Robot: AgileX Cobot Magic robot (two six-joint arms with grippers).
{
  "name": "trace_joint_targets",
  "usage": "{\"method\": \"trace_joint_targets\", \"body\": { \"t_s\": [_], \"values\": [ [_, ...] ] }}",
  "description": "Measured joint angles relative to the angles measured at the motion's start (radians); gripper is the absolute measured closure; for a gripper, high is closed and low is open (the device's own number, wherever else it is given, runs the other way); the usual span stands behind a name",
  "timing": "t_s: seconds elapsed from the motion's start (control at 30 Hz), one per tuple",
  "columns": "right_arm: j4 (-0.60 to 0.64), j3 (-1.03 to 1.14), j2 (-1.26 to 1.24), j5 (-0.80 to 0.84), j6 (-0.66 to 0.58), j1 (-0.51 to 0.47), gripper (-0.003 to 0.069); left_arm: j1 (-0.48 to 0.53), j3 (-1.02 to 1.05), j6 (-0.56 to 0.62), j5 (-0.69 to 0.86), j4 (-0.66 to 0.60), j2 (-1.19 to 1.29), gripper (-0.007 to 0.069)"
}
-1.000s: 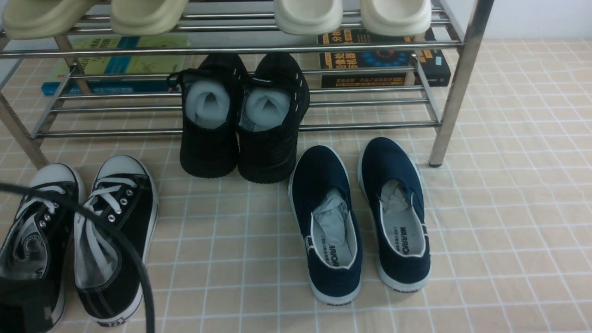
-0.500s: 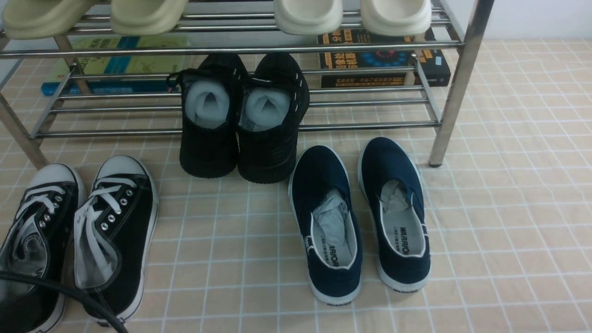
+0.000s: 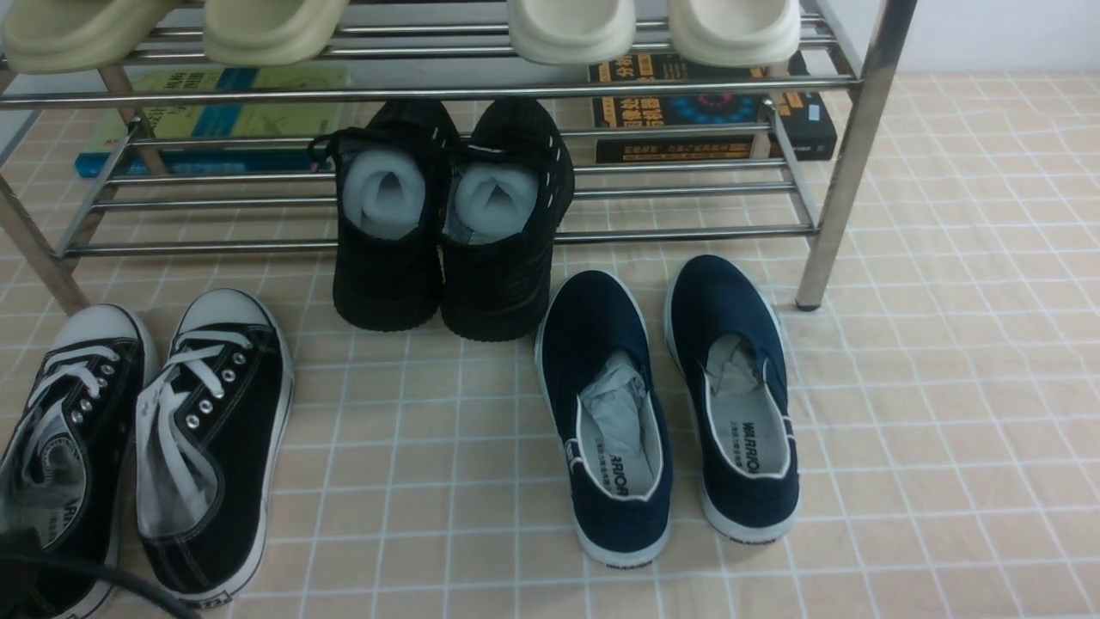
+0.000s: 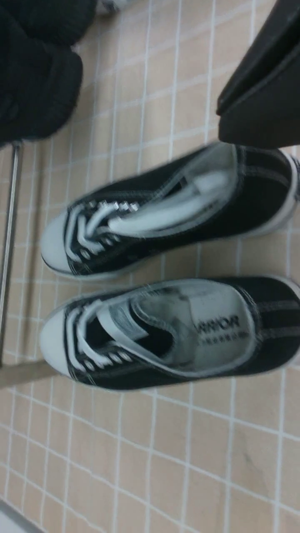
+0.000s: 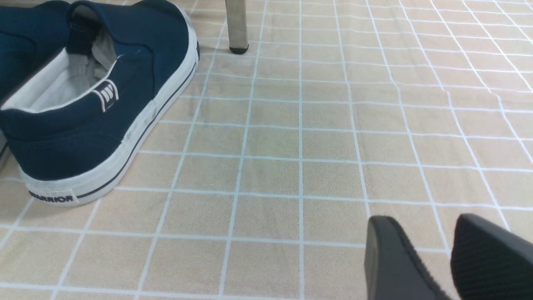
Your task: Take the shoes off the shelf from the light coffee tablecloth by hand.
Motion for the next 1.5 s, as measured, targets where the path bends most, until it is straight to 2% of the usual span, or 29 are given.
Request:
{"method": "trace_joint_targets", "body": {
  "t_s": [0.1,0.23,0.87,1.13,1.5],
  "values": [
    [0.0,0.0,0.0,0.0,0.0,0.0,0.0419,0.0,0.083,-0.088,-0.014,0.069,-0.082,0.0613],
    [0.0,0.0,0.0,0.0,0.0,0.0,0.0419,0.0,0.153,-0.144,-0.02,0.113,-0.16,0.0608],
    [0.0,0.0,0.0,0.0,0.0,0.0,0.0419,0.0,0.23,-0.17,-0.069,0.131,-0.217,0.0592],
    [0.0,0.0,0.0,0.0,0.0,0.0,0.0419,-0.071,0.23,-0.206,-0.069,0.164,-0.217,0.0585],
    [0.0,0.0,0.0,0.0,0.0,0.0,0.0419,-0.075,0.231,-0.209,-0.07,0.166,-0.217,0.0574]
  ]
}}
